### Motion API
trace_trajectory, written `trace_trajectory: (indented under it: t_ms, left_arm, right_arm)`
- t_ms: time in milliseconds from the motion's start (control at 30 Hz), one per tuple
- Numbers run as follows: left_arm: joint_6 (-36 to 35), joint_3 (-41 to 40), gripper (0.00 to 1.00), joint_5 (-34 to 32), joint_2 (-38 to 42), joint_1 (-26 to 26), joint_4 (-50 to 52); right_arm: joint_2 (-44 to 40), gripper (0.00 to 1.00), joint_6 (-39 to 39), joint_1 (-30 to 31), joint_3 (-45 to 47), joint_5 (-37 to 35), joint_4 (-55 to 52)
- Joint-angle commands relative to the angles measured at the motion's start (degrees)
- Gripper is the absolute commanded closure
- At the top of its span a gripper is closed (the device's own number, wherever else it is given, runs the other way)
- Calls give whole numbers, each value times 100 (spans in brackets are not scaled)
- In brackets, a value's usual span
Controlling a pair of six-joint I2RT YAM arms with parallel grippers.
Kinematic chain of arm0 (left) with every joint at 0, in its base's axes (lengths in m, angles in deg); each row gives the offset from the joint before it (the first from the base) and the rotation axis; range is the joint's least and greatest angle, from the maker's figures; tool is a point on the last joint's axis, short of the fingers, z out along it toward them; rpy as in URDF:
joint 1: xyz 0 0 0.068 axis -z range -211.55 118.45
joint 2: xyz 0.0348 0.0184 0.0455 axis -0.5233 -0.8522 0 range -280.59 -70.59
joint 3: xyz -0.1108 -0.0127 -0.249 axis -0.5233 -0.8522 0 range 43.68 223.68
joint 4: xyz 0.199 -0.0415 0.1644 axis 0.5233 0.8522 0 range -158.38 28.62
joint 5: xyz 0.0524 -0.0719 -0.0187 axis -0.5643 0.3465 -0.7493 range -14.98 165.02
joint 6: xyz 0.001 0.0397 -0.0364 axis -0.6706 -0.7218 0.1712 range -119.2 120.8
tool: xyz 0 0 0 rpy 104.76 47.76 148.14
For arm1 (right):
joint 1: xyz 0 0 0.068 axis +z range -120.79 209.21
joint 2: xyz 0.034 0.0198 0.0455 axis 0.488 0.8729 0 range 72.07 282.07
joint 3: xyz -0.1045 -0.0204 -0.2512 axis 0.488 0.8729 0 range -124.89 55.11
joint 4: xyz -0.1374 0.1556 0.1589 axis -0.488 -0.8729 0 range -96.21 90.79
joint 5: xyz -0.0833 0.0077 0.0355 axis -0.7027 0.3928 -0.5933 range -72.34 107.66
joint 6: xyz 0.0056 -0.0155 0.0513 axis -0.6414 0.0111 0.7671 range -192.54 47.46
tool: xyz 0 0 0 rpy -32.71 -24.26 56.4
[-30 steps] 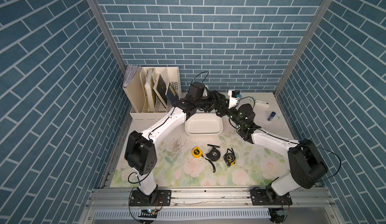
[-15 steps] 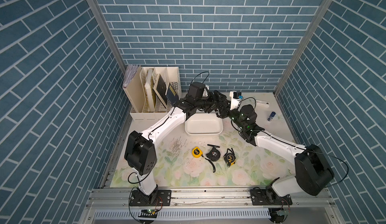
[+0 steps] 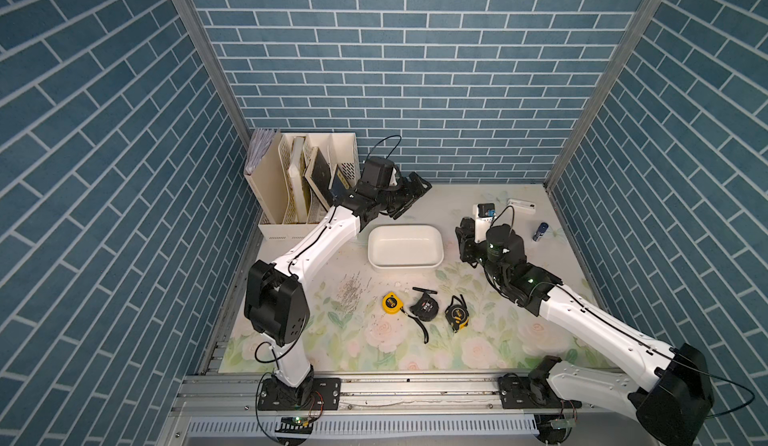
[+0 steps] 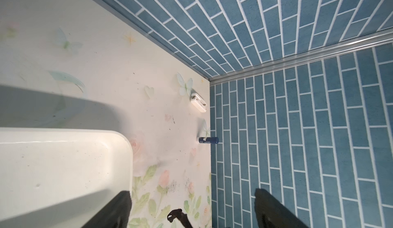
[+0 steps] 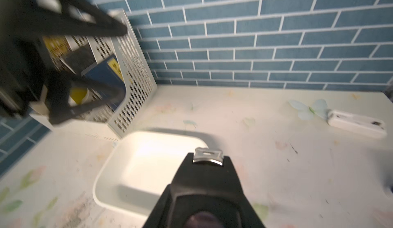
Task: Take the tape measure out of the storage box
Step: Place the tape measure at the center of the board.
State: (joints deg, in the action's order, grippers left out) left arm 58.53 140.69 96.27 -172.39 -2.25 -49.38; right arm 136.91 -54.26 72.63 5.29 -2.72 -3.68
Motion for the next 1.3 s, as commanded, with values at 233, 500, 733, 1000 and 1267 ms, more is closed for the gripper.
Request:
trace_trajectory:
  t_ms: [233,500,733,1000,1267]
  left_arm:
    - [-527,397,6,-788,235,-54,619]
    - [-559,90,6,-1060,510,-52,661]
    - [-548,11,6,-1144,595,-56,688]
    - [-570,-54,6,-1326,762,-67,763]
    - [-570,-53,6,-1409,820,-79,807]
  right_arm:
    - [1042,100,1551,568,-436,-2196,-2963]
    - [2014,100,1951,853,-740,-2272,-3406]
    - [2743,100,1890,885,-782,-1688,-3078]
    - [3246,100,1652,887,-757,-1005,-2678]
    - [3366,100,1479,882,-743,-659,-2562]
